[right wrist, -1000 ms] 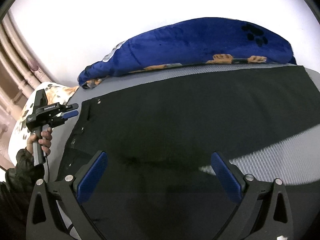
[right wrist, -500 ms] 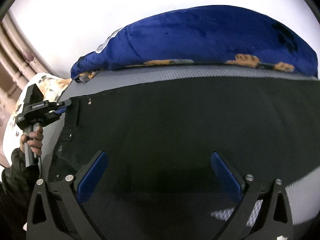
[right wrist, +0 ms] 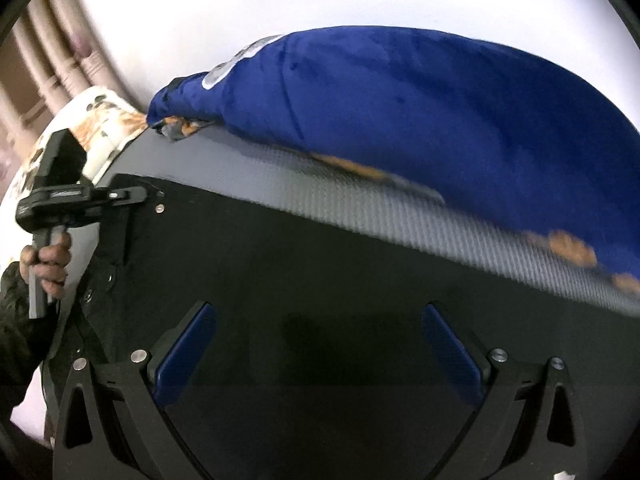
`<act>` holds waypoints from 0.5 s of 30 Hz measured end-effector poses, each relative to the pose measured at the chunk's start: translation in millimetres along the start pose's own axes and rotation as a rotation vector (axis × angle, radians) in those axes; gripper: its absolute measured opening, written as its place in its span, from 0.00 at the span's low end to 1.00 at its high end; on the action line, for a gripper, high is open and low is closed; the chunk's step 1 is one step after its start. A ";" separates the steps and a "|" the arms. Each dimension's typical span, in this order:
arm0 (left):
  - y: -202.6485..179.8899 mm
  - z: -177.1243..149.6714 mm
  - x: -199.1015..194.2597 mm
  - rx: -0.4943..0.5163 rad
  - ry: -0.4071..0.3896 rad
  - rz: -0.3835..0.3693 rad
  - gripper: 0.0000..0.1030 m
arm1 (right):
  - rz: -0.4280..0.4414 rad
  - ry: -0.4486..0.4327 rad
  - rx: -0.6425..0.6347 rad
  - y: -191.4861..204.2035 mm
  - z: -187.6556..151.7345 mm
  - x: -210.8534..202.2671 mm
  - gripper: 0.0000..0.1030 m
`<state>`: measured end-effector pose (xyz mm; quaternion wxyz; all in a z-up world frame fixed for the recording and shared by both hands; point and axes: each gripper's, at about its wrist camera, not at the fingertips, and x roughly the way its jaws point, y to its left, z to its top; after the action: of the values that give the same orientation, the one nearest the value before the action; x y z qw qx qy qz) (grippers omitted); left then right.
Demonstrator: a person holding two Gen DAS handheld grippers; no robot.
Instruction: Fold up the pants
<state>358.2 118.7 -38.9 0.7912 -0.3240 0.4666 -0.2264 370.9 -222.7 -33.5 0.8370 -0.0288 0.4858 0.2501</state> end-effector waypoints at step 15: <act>-69.7 -35.0 -49.7 0.277 -0.064 -0.233 0.07 | 0.206 0.245 -0.386 -3.6 72.4 39.5 0.89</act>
<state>300.3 93.0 28.5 0.8111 -0.2708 0.3651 -0.3682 446.3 -189.3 -28.7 0.7208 -0.1685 0.5275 0.4170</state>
